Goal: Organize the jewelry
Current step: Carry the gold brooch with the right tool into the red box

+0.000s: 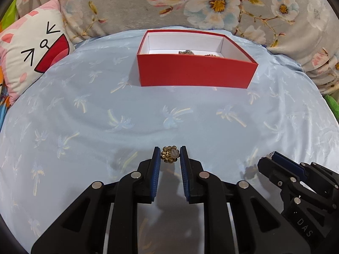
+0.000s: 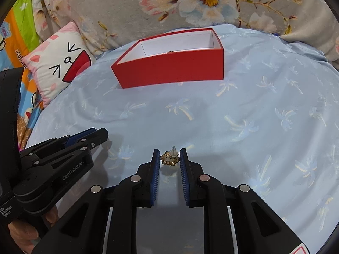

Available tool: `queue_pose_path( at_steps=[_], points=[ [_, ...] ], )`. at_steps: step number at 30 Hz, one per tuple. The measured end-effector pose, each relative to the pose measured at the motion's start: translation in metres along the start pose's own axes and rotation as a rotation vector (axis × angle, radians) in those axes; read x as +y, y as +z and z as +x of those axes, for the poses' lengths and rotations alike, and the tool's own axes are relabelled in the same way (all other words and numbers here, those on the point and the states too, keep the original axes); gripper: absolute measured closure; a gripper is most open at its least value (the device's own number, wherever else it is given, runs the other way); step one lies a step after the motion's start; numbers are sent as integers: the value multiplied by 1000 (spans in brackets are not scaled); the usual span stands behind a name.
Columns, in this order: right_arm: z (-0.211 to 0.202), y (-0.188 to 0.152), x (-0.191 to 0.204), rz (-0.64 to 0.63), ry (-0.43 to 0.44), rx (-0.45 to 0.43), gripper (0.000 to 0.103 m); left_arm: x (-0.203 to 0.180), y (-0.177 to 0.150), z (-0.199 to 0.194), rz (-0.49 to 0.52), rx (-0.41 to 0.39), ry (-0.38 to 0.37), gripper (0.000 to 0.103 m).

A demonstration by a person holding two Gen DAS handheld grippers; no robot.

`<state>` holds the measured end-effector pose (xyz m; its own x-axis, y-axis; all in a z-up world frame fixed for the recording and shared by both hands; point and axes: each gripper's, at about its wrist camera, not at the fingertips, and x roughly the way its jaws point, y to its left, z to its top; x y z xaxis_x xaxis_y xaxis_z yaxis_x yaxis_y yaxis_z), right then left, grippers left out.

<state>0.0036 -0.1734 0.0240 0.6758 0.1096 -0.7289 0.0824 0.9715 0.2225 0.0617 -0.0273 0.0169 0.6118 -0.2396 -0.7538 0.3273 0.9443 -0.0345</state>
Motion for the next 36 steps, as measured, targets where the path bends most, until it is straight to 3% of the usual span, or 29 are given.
queue_pose_path(
  at_steps=[19, 36],
  points=[
    [-14, 78, -11, -15, -23, -133, 85, -28, 85, -2, 28, -91, -31, 85],
    [12, 144, -10, -44, -43, -191, 85, -25, 143, 21, 20, -139, -16, 85]
  ],
)
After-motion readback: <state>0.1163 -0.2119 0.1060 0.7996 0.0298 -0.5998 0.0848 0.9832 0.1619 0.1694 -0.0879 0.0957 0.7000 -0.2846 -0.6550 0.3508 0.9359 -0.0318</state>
